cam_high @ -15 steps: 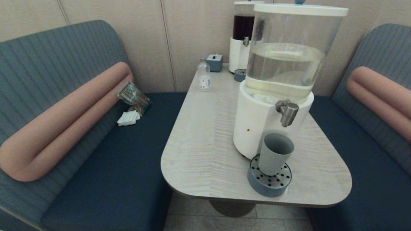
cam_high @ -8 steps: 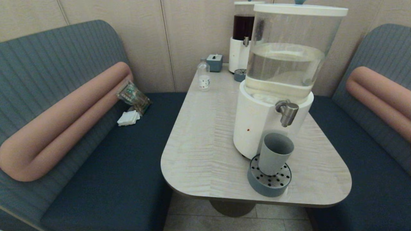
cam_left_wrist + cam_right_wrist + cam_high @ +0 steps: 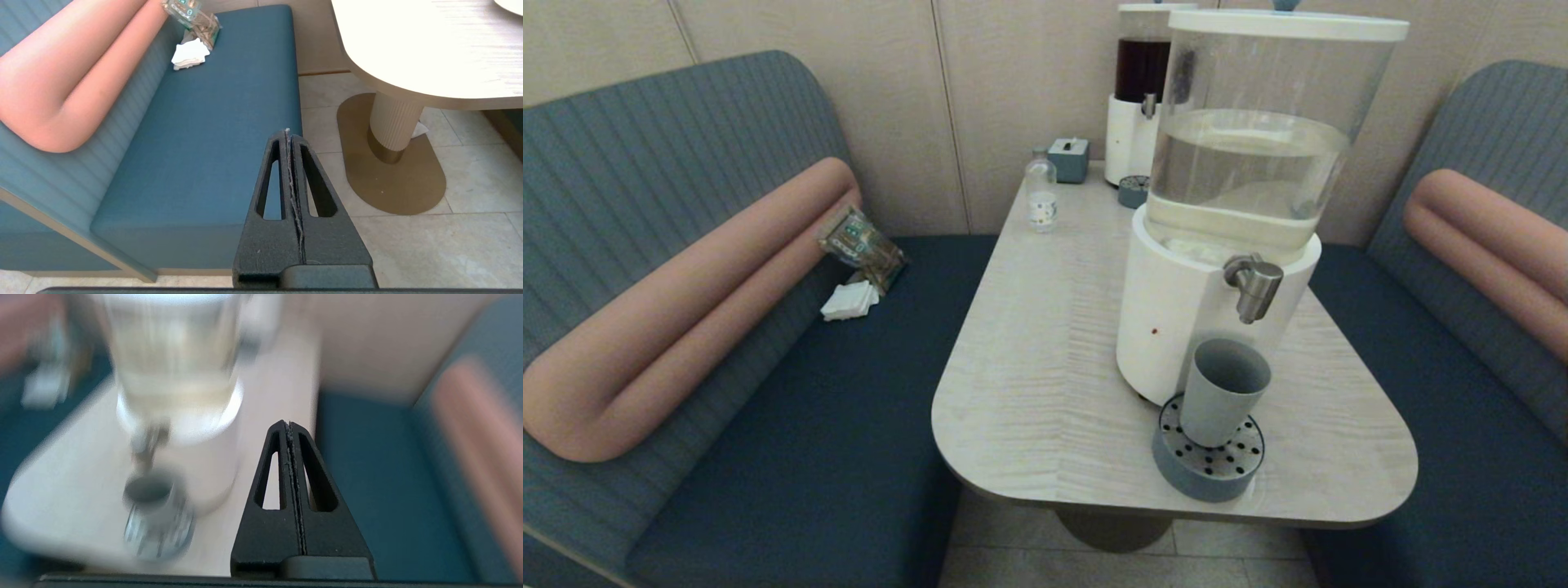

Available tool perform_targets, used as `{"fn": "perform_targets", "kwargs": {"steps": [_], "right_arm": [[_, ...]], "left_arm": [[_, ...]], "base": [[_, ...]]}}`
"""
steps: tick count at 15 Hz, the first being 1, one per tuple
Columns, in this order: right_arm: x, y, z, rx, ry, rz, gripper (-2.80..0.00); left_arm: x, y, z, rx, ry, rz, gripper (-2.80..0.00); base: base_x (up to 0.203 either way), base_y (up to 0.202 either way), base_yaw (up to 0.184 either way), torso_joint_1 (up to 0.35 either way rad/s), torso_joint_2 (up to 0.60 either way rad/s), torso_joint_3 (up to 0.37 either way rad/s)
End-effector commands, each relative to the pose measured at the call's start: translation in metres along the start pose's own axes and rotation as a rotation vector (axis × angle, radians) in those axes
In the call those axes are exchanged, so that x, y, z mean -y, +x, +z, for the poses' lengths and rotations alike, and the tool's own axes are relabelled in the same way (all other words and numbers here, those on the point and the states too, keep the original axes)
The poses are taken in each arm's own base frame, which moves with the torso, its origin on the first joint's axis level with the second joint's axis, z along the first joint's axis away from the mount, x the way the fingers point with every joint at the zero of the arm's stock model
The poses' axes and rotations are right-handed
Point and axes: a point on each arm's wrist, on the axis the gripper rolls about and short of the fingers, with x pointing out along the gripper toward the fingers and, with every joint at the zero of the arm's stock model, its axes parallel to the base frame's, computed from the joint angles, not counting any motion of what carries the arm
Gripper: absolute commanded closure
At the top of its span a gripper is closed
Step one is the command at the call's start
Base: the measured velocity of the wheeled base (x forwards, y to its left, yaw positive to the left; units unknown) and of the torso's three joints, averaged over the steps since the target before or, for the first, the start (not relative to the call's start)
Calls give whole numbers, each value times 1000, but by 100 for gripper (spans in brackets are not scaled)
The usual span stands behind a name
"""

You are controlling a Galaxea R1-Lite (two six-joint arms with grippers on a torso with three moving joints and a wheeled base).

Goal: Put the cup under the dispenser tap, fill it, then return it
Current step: Turn on the faucet

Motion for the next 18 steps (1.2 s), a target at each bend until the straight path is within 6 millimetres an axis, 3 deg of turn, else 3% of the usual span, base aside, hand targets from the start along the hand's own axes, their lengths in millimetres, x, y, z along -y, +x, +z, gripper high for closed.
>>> {"fn": "perform_targets", "kwargs": {"steps": [1,4,10,15,18], "right_arm": [[-7,69,-12,-340,-14,68,0],[-26,94,-23,-506,-54,185,0],[-51,129,-18,-493,-92,282,0],[-70,180,-29,-561,-120,248,0],[-81,190,-31,-571,-130,263,0]], "left_arm": [[0,0,0,-1,0,0,0],[0,0,0,-2,0,0,0],[0,0,0,-2,0,-1,0],[0,0,0,-1,0,0,0],[0,0,0,-3,0,-1,0]], "base": [[0,0,0,0,0,0],[0,0,0,0,0,0],[0,0,0,0,0,0],[0,0,0,0,0,0],[0,0,0,0,0,0]]}}
